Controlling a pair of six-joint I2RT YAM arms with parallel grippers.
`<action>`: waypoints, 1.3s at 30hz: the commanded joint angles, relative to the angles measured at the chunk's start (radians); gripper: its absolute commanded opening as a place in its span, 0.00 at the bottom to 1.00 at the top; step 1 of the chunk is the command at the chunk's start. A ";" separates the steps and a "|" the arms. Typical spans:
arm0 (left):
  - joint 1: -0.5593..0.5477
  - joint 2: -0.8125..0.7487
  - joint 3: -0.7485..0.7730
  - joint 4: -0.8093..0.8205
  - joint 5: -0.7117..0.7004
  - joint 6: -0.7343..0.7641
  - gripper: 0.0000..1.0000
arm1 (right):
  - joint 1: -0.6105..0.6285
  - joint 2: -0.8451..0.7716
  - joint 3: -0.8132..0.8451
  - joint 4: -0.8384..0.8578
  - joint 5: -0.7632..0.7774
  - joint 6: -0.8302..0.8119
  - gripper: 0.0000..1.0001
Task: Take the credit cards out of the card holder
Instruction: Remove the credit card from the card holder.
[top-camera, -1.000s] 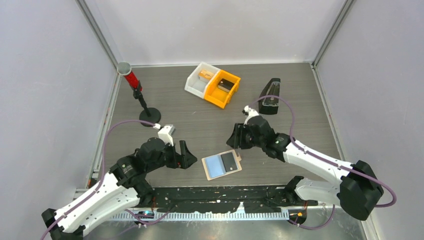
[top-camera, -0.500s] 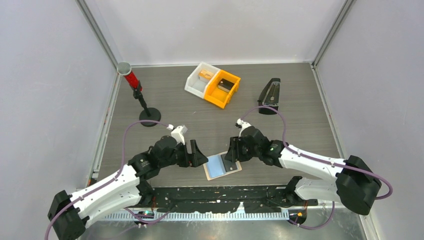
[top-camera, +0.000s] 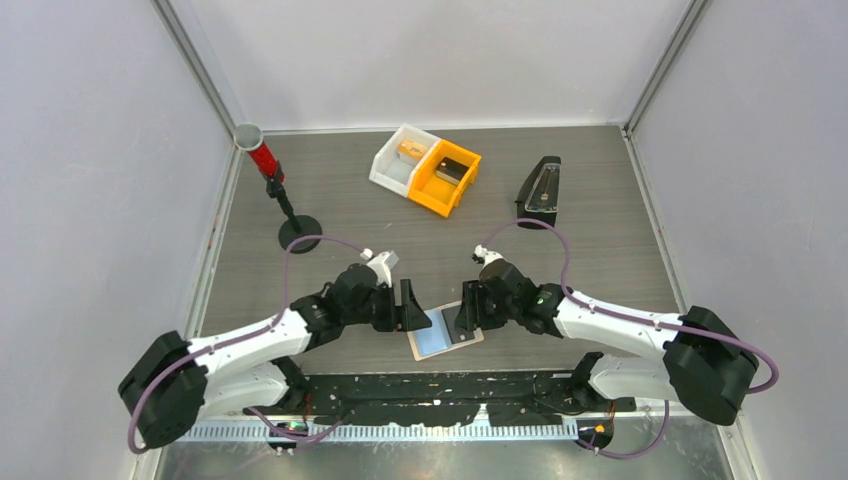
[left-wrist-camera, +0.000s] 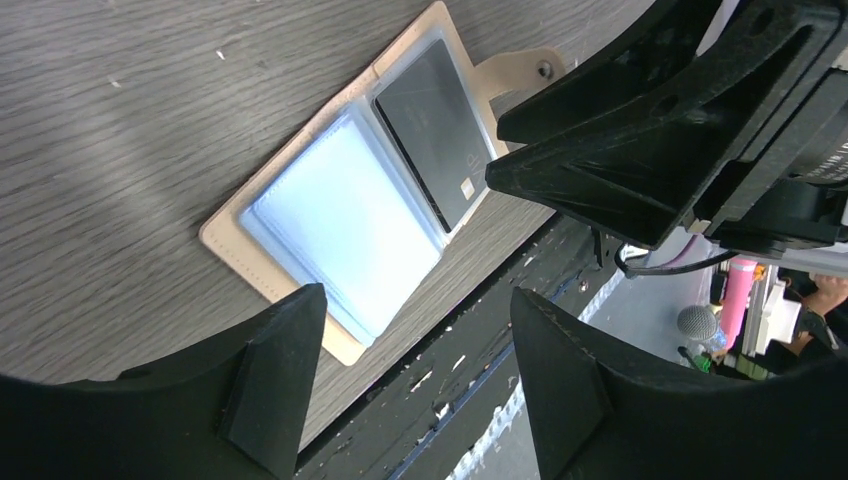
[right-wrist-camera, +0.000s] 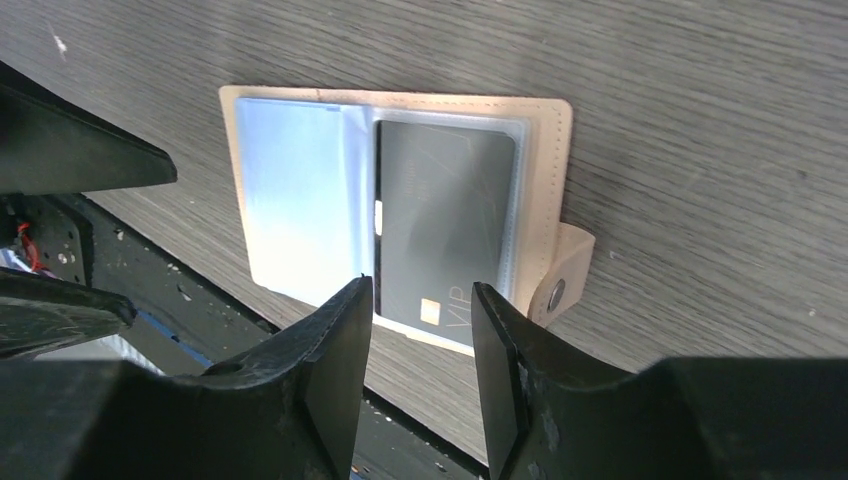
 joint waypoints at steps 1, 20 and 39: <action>0.000 0.110 0.075 0.147 0.101 -0.005 0.69 | 0.006 -0.010 -0.011 0.005 0.043 0.004 0.47; 0.000 0.360 0.122 0.262 0.093 -0.012 0.52 | -0.013 0.060 -0.043 0.098 0.022 0.020 0.41; 0.000 0.445 0.079 0.376 0.083 -0.031 0.38 | -0.013 -0.016 -0.181 0.189 0.005 0.129 0.34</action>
